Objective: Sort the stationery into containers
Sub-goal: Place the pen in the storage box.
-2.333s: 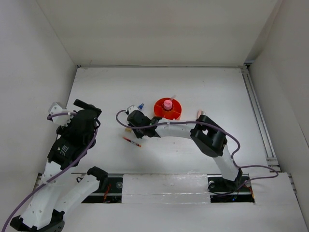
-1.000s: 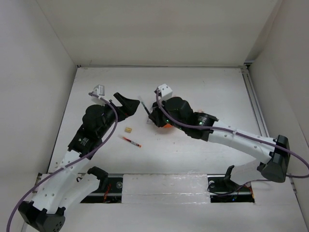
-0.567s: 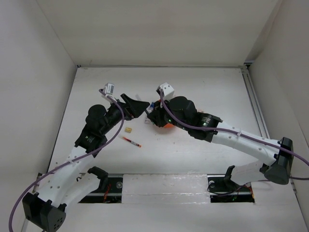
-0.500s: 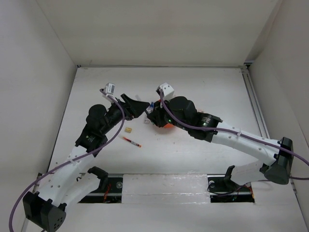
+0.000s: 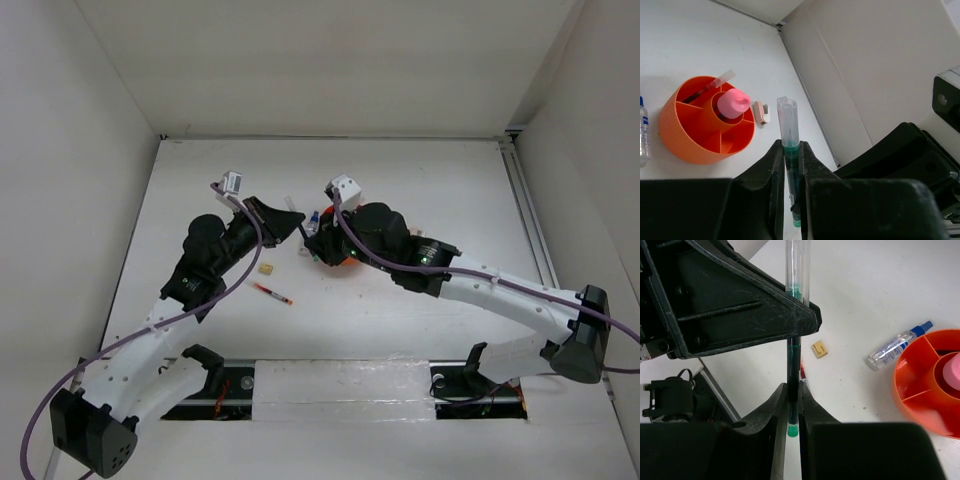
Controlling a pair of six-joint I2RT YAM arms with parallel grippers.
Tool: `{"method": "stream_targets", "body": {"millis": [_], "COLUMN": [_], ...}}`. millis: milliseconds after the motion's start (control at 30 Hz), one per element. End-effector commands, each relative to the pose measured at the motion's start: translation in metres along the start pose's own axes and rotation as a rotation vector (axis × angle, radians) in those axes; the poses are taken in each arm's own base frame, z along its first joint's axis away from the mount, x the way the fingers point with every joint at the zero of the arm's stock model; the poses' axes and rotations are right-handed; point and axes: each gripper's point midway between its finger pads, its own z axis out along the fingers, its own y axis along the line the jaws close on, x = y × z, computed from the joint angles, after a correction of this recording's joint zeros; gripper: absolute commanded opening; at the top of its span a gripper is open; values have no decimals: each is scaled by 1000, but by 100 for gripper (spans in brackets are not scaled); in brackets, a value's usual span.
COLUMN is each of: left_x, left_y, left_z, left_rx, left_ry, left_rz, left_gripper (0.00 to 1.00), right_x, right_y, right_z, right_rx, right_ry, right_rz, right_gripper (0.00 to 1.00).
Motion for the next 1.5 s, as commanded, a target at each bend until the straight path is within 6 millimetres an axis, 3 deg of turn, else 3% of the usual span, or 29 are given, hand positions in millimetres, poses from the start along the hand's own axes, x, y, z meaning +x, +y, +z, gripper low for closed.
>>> {"method": "stream_targets", "body": {"millis": [0, 100, 167, 200, 233, 300, 467, 533, 567, 600, 667, 800, 933, 1133, 1333, 1467], "left_x": [-18, -21, -28, -30, -36, -44, -66, -63, -55, -57, -62, -48, -50, -47, -32, -24], "left_y": [-7, -3, -6, -1, -3, 4, 5, 2, 13, 11, 6, 17, 20, 26, 52, 60], "left_z": [7, 15, 19, 23, 23, 28, 51, 63, 75, 81, 95, 134, 154, 178, 196, 204], "left_rx": [16, 11, 23, 6, 12, -12, 2, 56, 54, 81, 109, 109, 110, 128, 91, 90], "left_ry": [-60, -69, -95, -104, -133, -171, -241, -234, -211, -229, -237, -186, -216, -202, -161, -137], "left_rz": [59, 94, 120, 147, 172, 221, 473, 531, 544, 564, 581, 633, 659, 652, 641, 618], "left_gripper": [0, 0, 0, 0, 0, 0, 0, 0, 0, 0, 0, 0, 0, 0, 0, 0], "right_x": [-21, -21, -25, -27, -27, -34, -38, -37, -40, -42, -39, -27, -23, -14, -11, -13], "right_y": [12, 8, 7, 0, -3, -17, -46, -51, -53, -53, -58, -65, -67, -70, -75, -74], "right_z": [-8, -10, -13, -13, -15, -24, -59, -71, -82, -89, -99, -119, -142, -153, -164, -166], "right_rx": [-61, -42, -33, -10, 4, 72, 176, 199, 206, 203, 215, 229, 219, 223, 241, 240], "right_ry": [-78, -85, -98, -106, -113, -135, -165, -165, -184, -194, -185, -175, -201, -184, -189, -191], "right_rz": [14, 6, 7, -1, 0, 6, 7, 7, 1, 3, 3, 1, 17, 45, 45, 46], "right_gripper": [0, 0, 27, 51, 82, 97, 100, 100, 100, 100, 100, 100, 100, 100, 100, 100]}}
